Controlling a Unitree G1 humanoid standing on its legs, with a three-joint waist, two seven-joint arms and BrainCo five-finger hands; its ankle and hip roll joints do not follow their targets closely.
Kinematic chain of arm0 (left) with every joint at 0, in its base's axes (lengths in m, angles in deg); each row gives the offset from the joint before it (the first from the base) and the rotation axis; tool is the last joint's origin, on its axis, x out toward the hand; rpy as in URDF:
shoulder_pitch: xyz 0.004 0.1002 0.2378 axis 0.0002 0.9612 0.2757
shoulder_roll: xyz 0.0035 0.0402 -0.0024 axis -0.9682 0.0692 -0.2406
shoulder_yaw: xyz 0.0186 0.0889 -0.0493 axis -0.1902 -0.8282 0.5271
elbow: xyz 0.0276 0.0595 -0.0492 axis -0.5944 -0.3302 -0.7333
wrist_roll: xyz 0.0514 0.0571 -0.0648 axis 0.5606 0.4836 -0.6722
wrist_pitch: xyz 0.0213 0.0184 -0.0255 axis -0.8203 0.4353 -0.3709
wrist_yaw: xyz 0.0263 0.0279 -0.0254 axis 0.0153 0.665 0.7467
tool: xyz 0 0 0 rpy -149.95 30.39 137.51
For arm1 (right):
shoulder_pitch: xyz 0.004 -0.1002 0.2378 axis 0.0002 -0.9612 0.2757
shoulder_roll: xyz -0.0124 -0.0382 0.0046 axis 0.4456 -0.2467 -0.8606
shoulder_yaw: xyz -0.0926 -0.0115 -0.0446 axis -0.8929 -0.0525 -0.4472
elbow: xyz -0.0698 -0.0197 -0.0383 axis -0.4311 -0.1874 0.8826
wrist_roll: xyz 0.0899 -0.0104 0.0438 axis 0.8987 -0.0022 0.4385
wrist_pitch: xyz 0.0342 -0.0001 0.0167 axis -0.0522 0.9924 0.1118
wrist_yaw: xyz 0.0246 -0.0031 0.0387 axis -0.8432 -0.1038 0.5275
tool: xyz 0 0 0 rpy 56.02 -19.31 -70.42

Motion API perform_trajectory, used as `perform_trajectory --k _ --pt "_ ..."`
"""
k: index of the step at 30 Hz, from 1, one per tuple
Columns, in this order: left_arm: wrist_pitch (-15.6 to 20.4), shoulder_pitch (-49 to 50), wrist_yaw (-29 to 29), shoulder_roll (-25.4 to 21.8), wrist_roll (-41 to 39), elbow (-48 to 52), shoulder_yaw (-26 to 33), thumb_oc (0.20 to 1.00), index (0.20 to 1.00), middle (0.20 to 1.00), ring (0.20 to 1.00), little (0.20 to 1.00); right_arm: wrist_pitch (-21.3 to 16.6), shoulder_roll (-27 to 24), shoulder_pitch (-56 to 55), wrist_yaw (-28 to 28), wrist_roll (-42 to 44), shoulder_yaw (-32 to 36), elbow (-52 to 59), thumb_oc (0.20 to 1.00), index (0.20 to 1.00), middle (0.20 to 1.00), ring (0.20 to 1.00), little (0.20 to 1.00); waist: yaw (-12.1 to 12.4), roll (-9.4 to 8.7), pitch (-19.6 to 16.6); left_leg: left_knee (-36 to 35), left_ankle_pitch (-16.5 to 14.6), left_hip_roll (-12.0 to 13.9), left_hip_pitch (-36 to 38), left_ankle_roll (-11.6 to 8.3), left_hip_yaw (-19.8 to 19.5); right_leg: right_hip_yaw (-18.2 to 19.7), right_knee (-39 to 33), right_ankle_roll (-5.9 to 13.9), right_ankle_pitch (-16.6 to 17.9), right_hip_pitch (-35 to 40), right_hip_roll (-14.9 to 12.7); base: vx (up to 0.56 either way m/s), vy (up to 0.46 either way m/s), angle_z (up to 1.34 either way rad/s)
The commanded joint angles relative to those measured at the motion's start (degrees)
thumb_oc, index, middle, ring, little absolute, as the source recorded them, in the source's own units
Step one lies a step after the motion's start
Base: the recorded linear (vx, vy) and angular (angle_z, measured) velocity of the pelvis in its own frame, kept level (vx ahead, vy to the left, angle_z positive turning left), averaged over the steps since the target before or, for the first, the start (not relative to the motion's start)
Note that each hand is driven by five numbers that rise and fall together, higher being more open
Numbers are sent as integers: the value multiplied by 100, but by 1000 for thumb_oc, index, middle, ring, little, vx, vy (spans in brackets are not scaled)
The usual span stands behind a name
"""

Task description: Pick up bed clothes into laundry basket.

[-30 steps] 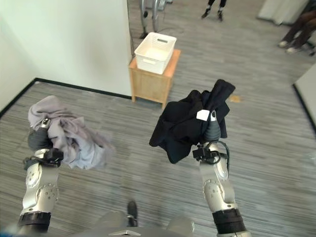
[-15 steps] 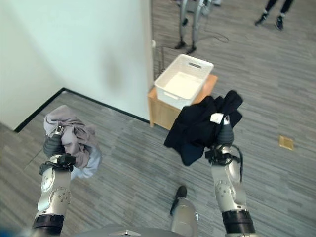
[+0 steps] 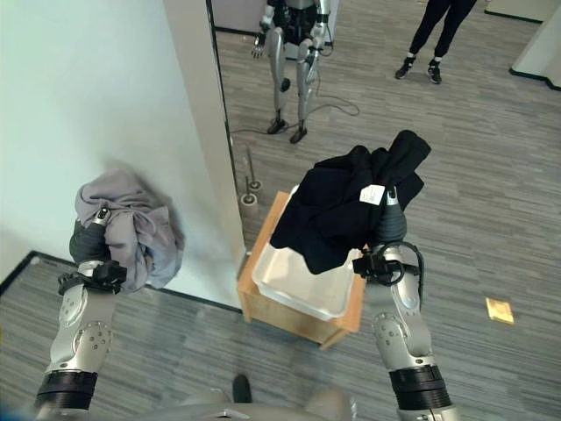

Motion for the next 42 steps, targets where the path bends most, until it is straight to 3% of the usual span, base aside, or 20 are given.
perform_trajectory --k 1,3,4,5,7,11,16,31,41,42 --pt "254 -129 196 -263 85 745 199 200 200 200 200 200 -200 -337 636 69 -287 578 -5 200 200 200 200 200 270 -94 -54 -15 286 533 -187 -748 -27 -114 -3160 -205 660 914 589 156 -112 82" --pt "270 -319 193 -356 122 655 -41 200 200 200 200 200 -351 -703 830 -97 -416 746 -251 200 200 200 200 200 193 -177 -129 14 176 511 -211 -832 -318 400 -4328 -267 480 1067 783 194 -147 65" --pt "193 -411 272 -379 -18 638 -125 200 200 200 200 200 -195 -819 712 -148 -436 893 -207 200 200 200 200 200 169 -239 -138 74 164 470 -235 -835 -424 593 -4527 -242 424 1268 840 145 -102 82" --pt "214 -412 276 -363 70 592 -134 200 200 200 200 200 -202 -885 662 -89 -449 951 -179 200 200 200 200 200 173 -289 -161 71 153 457 -242 -834 -412 614 -4616 -198 579 1295 840 94 -84 89" --pt "201 -391 342 -270 23 535 -227 200 200 200 200 200 -211 -1115 846 -116 -481 914 -405 200 200 200 200 200 305 -390 -278 35 148 447 -250 -878 -383 283 -4995 -130 773 1486 774 88 -117 66" --pt "79 -249 474 -115 -189 493 -419 200 200 200 200 200 -7 -1654 1108 -51 -519 707 -1046 200 200 200 200 200 420 -455 -399 0 232 554 -359 -994 -570 46 -5342 -227 599 1768 951 72 -121 13" --pt "2 9 513 -104 -244 588 -309 200 200 200 200 200 147 -1595 1065 26 -670 582 -1215 200 200 200 200 200 513 -426 -444 -65 286 674 -347 -1100 -730 -247 -5548 -316 485 1993 1074 53 -84 30" --pt "-173 380 614 -49 -305 819 -323 200 200 200 200 200 733 -1379 934 143 -1769 -77 -2409 200 200 200 200 200 810 -369 -248 -65 425 769 -569 -1218 -1043 -552 -5652 -419 422 2022 1239 10 -35 13" --pt "-162 306 616 -95 -436 788 -441 200 200 200 200 200 1022 -1089 1386 35 -2557 -623 -4624 200 200 200 200 200 988 -277 -94 -65 496 750 -755 -1241 -1217 -667 -5678 -433 432 1947 1255 2 -6 8" --pt "-161 236 586 -111 -473 772 -474 200 200 200 200 200 1065 -1063 1566 55 -2687 -797 -4974 1000 1000 1000 1000 1000 1018 -256 -54 -65 516 748 -792 -1247 -1238 -675 -5678 -431 441 1928 1255 -22 4 11"
